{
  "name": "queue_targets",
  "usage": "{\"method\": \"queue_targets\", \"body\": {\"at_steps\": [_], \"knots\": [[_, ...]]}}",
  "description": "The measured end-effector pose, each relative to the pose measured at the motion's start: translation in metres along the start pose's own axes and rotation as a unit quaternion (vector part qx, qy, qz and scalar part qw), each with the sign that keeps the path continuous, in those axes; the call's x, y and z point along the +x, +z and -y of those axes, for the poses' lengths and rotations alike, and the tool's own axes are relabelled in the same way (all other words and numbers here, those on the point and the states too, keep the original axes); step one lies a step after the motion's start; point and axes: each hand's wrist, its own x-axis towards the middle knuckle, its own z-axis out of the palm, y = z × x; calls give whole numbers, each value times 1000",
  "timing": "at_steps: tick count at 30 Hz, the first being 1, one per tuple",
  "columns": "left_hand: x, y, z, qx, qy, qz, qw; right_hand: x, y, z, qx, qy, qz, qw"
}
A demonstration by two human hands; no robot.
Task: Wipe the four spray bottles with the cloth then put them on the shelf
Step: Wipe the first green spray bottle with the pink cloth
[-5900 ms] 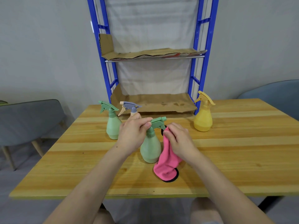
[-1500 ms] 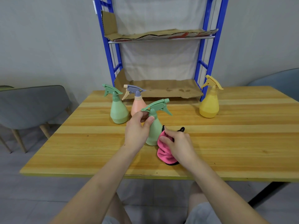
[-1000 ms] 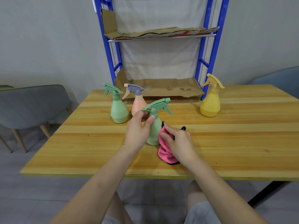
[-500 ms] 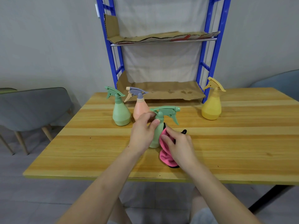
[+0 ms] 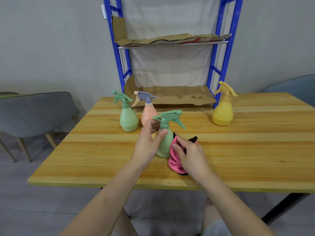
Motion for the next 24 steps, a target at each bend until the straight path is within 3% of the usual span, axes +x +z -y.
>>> {"method": "queue_targets", "body": {"at_steps": [6, 13, 18, 24], "knots": [[0, 0, 1, 91, 53, -68, 992, -5, 2, 3, -2, 0, 27, 1000], [5, -3, 3, 149, 88, -52, 983, 12, 2, 19, 95, -5, -35, 995], [6, -5, 7, 152, 83, -49, 984, 8, 6, 15, 30, -20, -23, 999], [-1, 5, 8, 176, 86, -107, 975, 5, 3, 5, -11, -51, -17, 999]]}}
